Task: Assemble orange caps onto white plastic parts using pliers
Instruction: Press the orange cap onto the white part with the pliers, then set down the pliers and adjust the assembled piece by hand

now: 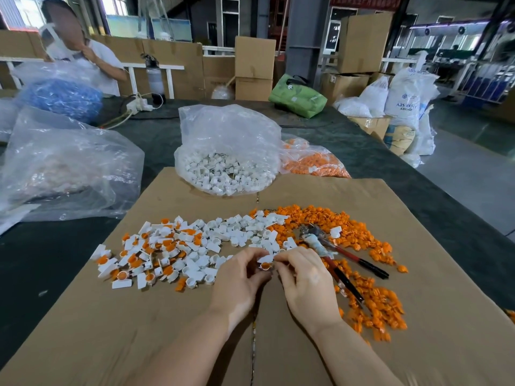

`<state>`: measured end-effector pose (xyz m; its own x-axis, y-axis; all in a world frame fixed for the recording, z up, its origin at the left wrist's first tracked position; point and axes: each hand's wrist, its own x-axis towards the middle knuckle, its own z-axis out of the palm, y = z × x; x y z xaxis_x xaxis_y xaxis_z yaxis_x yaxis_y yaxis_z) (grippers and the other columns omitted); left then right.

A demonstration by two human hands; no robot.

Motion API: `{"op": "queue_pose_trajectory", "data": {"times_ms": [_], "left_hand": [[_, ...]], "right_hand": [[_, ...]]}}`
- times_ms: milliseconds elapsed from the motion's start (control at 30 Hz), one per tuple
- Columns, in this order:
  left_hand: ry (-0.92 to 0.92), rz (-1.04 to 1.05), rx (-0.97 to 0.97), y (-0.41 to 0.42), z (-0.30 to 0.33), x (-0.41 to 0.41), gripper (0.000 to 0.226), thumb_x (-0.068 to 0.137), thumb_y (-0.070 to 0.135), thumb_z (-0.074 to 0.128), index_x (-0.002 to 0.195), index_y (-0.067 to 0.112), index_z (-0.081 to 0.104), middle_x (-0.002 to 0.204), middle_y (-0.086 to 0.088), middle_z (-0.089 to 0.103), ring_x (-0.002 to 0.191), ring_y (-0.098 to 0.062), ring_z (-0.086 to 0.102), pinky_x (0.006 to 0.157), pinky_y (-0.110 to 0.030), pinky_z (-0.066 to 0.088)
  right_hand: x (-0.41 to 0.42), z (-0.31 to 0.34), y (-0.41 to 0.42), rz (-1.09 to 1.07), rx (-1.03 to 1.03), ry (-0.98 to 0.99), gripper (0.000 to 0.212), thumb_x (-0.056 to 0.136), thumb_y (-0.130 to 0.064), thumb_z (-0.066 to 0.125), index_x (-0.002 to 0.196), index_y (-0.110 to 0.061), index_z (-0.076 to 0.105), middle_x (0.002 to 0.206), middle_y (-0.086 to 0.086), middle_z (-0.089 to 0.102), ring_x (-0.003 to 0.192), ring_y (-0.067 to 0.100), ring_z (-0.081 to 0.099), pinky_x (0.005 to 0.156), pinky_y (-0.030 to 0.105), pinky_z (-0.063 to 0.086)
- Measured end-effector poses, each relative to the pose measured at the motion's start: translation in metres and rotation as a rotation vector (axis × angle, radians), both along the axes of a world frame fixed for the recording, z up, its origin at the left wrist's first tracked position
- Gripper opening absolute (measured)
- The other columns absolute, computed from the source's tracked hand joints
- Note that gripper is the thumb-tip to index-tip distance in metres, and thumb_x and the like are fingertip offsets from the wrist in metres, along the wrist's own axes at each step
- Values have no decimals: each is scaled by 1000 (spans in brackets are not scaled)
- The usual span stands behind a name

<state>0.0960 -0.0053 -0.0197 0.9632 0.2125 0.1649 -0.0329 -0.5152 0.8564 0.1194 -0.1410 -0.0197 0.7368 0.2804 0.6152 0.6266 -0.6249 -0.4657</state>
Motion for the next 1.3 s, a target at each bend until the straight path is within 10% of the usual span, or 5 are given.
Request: {"op": "queue_pose_trajectory", "data": {"times_ms": [533, 833, 1133, 1300], "left_hand": [[-41, 89, -24, -2, 4, -2, 24, 90, 21, 62, 91, 43, 53, 96, 15, 57, 88, 3, 53, 70, -6, 38], [-8, 355, 589, 59, 21, 17, 20, 91, 22, 58, 109, 27, 64, 104, 4, 45, 103, -16, 45, 89, -32, 42], [101, 438, 712, 65, 16, 17, 38, 88, 19, 56, 123, 33, 51, 126, 2, 42, 120, -21, 33, 100, -37, 27], [-125, 111, 554, 34, 14, 16, 23, 91, 10, 54, 109, 22, 63, 111, 6, 52, 110, -12, 42, 90, -18, 27]], "right_hand": [[-1, -1, 0, -285, -26, -12, 11, 74, -3, 75, 77, -12, 69, 74, -1, 64, 72, 22, 61, 65, 36, 45], [0, -6, 3, -435, -111, 24, 12, 64, -8, 76, 70, -13, 67, 71, -1, 61, 71, 24, 59, 69, 38, 43], [1, -7, 4, -471, -149, -8, 25, 52, 3, 78, 68, -13, 67, 67, 0, 61, 64, 26, 60, 70, 41, 44], [4, -11, 5, -469, -144, 26, 29, 58, 14, 75, 71, -11, 68, 68, 2, 63, 61, 26, 60, 69, 40, 43]]}}
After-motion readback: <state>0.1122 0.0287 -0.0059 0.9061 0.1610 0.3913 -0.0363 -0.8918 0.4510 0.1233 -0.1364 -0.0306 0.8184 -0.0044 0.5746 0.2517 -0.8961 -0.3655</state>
